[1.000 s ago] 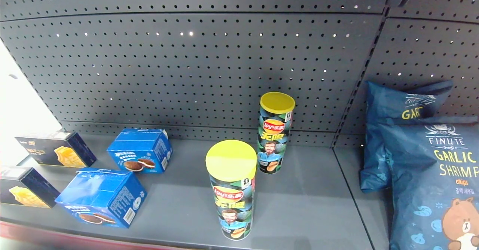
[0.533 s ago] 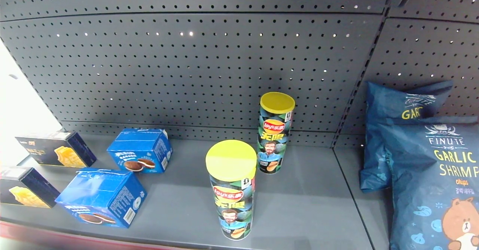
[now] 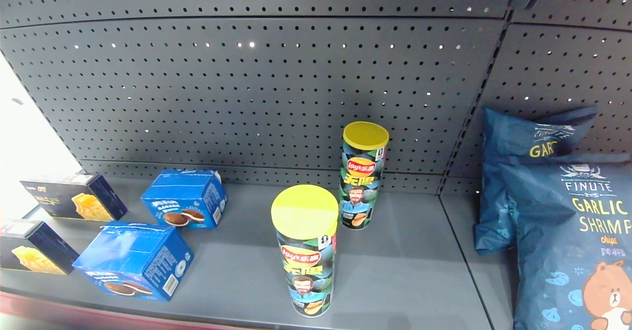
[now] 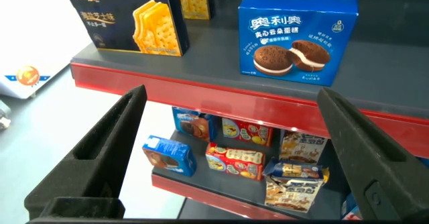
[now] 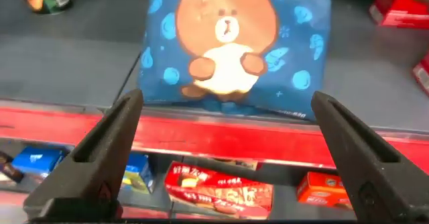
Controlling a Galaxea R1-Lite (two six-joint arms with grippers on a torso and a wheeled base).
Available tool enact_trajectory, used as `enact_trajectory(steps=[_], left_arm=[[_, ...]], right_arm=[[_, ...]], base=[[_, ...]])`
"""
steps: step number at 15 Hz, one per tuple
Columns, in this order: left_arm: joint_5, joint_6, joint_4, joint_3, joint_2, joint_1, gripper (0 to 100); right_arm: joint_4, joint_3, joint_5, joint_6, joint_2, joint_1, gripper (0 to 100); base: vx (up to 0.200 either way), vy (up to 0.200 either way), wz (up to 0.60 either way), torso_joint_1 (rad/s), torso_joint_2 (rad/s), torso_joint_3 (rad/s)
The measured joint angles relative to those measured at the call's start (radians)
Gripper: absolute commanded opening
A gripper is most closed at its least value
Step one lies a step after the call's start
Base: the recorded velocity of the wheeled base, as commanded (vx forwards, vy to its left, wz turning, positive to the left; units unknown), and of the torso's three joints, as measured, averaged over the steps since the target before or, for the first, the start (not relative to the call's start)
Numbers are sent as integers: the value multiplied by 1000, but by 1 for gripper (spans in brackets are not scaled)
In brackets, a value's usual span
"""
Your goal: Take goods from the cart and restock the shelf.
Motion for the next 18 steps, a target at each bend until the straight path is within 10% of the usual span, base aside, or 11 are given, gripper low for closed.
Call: enact_trajectory(steps=[11,18], left_arm=[[-2,7,0,0,0,0,100],[-162,153,-33,-110,56,-43,100]], right_arm=[[0,1,0,0,-17,-3,100],[0,1,0,0,-17,-3,100]], base=[[0,0,0,0,0,0],[0,0,0,0,0,0]])
